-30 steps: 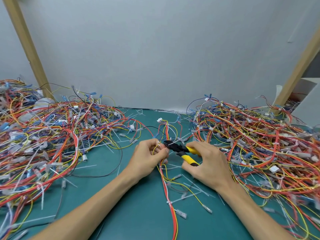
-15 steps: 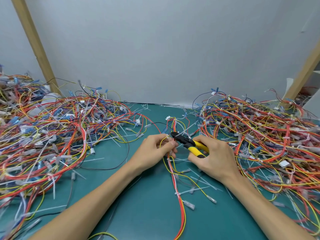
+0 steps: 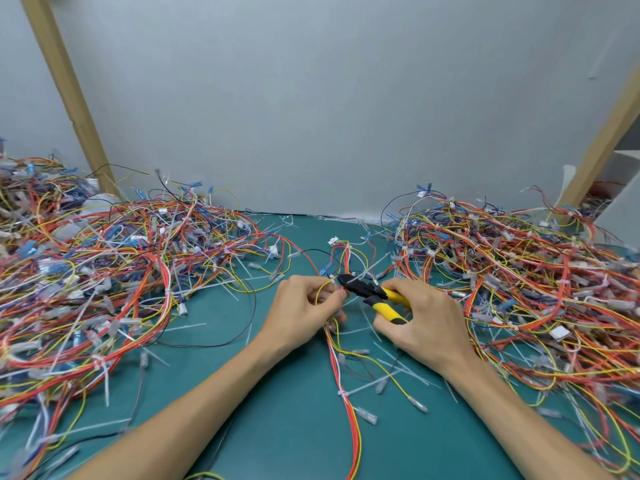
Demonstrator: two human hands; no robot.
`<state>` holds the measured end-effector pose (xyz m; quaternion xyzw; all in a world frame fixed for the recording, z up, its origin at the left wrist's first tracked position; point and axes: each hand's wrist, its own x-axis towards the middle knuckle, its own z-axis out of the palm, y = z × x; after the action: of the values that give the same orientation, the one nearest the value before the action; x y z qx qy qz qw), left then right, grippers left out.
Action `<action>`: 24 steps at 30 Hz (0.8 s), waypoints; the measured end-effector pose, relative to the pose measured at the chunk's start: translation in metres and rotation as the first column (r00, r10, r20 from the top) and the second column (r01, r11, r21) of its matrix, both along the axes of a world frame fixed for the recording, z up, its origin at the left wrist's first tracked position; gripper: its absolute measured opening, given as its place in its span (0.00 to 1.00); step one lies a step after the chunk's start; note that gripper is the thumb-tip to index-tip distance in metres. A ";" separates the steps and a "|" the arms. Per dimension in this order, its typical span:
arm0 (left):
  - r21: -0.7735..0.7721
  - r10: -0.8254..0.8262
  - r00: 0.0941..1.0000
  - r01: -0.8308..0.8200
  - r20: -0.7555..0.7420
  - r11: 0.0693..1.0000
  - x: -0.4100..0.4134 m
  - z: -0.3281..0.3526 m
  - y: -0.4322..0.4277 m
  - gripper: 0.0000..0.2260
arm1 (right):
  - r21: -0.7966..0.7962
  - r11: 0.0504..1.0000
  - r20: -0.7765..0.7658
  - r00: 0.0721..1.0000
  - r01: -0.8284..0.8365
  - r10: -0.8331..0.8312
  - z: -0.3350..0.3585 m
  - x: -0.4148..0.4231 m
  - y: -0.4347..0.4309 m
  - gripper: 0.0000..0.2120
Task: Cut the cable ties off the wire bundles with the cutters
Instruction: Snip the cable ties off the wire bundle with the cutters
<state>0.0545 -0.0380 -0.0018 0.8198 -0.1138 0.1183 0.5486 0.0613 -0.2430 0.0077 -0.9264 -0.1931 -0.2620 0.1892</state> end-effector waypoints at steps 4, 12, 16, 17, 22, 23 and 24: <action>-0.027 0.003 1.000 -0.004 -0.023 1.000 0.001 -0.003 0.001 0.10 | -0.013 1.000 0.042 0.999 -0.020 0.020 -0.002 -0.001 -0.002 0.15; -0.055 -0.031 0.998 0.028 -0.060 0.998 0.004 -0.003 0.003 0.15 | 0.005 0.999 0.081 0.996 -0.042 0.042 -0.004 0.003 -0.007 0.20; -0.098 -0.048 0.996 0.041 -0.074 0.994 0.007 -0.006 0.003 0.13 | -0.006 0.998 0.090 0.994 -0.057 0.058 -0.005 0.005 -0.008 0.20; -0.096 -0.046 0.996 0.039 -0.071 0.995 0.008 -0.007 0.003 0.13 | -0.005 0.998 0.086 0.994 -0.061 0.061 -0.005 0.006 -0.008 0.20; -0.091 -0.043 0.997 0.036 -0.069 0.995 0.009 -0.009 0.003 0.13 | 0.011 0.997 0.060 0.996 -0.073 0.072 -0.005 0.006 -0.008 0.21; -0.083 -0.038 0.997 0.032 -0.067 0.996 0.009 -0.009 0.003 0.13 | 0.009 0.997 0.061 0.995 -0.077 0.076 -0.004 0.007 -0.007 0.22; -0.072 -0.032 0.997 0.028 -0.063 0.997 0.009 -0.009 0.003 0.14 | 0.010 0.997 0.060 0.995 -0.083 0.082 -0.004 0.007 -0.007 0.22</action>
<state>0.0636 -0.0346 -0.0113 0.8014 -0.1040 0.0875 0.5825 0.0682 -0.2499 0.0035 -0.9082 -0.2349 -0.2827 0.2000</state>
